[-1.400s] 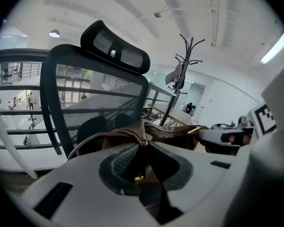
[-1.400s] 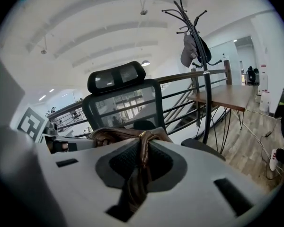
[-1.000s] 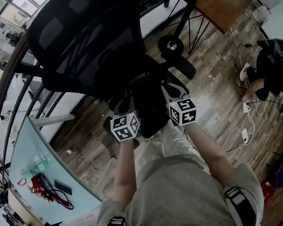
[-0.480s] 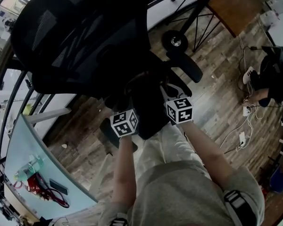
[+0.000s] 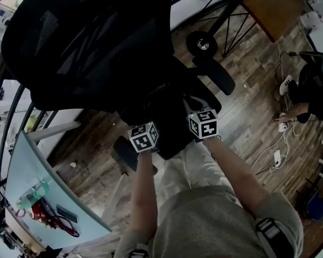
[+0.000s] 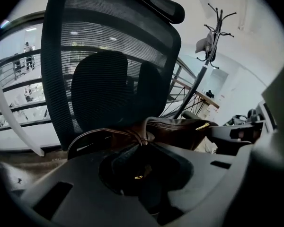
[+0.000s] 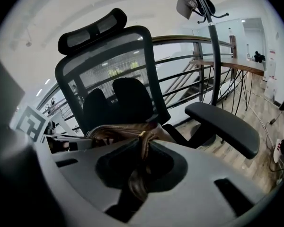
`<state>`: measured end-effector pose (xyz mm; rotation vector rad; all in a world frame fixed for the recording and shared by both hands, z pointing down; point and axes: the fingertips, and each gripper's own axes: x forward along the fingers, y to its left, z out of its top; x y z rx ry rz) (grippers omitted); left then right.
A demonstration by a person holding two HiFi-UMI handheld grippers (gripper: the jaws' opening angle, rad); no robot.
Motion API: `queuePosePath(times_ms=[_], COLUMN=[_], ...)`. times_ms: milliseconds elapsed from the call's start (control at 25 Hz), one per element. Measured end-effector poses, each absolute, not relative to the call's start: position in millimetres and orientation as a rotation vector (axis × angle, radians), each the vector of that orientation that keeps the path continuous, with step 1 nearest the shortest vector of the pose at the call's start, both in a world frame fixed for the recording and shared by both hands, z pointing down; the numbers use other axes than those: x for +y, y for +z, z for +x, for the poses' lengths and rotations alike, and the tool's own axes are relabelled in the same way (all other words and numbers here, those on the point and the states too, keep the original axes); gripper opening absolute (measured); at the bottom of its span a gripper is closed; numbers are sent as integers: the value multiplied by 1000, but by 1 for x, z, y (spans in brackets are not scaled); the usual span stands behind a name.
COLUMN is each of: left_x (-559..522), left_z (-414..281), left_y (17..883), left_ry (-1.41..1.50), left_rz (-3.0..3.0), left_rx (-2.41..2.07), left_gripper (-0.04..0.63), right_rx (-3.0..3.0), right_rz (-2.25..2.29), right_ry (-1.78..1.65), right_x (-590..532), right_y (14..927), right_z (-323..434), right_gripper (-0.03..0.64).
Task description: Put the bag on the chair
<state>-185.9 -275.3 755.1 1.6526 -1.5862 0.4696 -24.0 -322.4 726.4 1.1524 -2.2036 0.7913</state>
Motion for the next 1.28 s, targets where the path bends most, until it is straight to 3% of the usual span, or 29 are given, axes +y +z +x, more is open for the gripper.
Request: queuePosePath(times_ms=[520,600,680,800,840,1280], left_x=[-268,-268,-268,-267,-267,-257], left_z=[-187,-189,-190,-187,-187,-181], left_y=[776,774,769,762,758,719], left_ry=[463,458,436,392,383,334], left_rz=[1555,1549,1551,1574,1587,1649], left_rx=[-1595,-1608,-1614,-1601,-1602,-1609], left_gripper=[65,72,85,190,195,224], right_rx=[-2162,-2156,-2162,-2174,-2176,-2198], right_rz=[1138,1128,1109,1137,1159,1209], right_ry=[820,829,841,831,817,777], right_x=[-318,-316,-315,-317,-319,-306], right_y=[747,746,744,736,733,700], right_z=[-24,-26,-28,-25,-23,-19], right_gripper=[50,79,156,227,239,252])
